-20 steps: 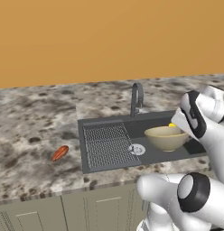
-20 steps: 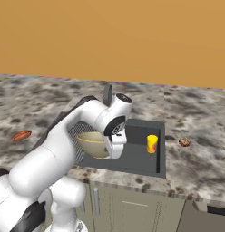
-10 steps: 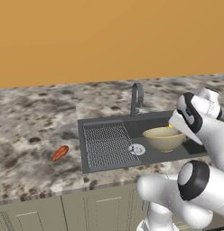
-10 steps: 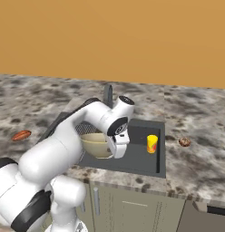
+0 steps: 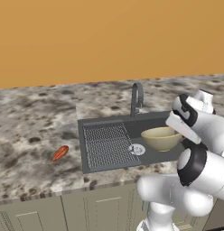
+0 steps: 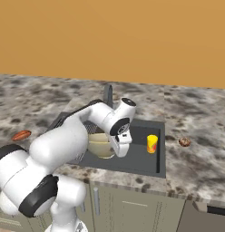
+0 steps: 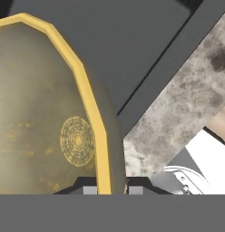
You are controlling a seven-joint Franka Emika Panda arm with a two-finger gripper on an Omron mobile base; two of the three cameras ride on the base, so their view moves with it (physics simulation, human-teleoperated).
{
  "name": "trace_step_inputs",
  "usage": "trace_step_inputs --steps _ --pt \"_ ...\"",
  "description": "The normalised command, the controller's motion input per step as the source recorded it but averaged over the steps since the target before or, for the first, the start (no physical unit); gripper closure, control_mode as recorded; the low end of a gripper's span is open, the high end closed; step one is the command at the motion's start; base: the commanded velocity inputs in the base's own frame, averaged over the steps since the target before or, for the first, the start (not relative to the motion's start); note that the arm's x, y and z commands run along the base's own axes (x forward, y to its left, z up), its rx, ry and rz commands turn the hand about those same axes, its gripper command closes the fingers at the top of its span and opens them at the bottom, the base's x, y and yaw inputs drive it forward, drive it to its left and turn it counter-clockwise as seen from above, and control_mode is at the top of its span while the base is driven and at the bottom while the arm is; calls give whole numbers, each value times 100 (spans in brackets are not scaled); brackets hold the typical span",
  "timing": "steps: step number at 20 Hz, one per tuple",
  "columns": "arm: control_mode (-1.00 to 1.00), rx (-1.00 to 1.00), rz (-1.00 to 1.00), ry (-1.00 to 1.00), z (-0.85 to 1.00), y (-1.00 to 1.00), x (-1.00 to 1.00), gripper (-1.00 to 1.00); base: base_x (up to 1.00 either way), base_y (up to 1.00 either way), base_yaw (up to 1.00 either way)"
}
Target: Remove the sweet potato and mushroom from the sink. Then move the bowl and cup from the counter to the sink for washing.
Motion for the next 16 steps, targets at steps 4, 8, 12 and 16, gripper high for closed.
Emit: trace_step_inputs --steps 4,8,12,16 --pt "-100 0 2 0 -22 0 29 100 0 0 0" --pt "-100 2 4 0 -22 -1 27 100 0 0 0" --pt "-100 2 4 0 -22 0 27 100 0 0 0" --pt "-100 3 4 0 -21 -3 27 100 0 0 0"
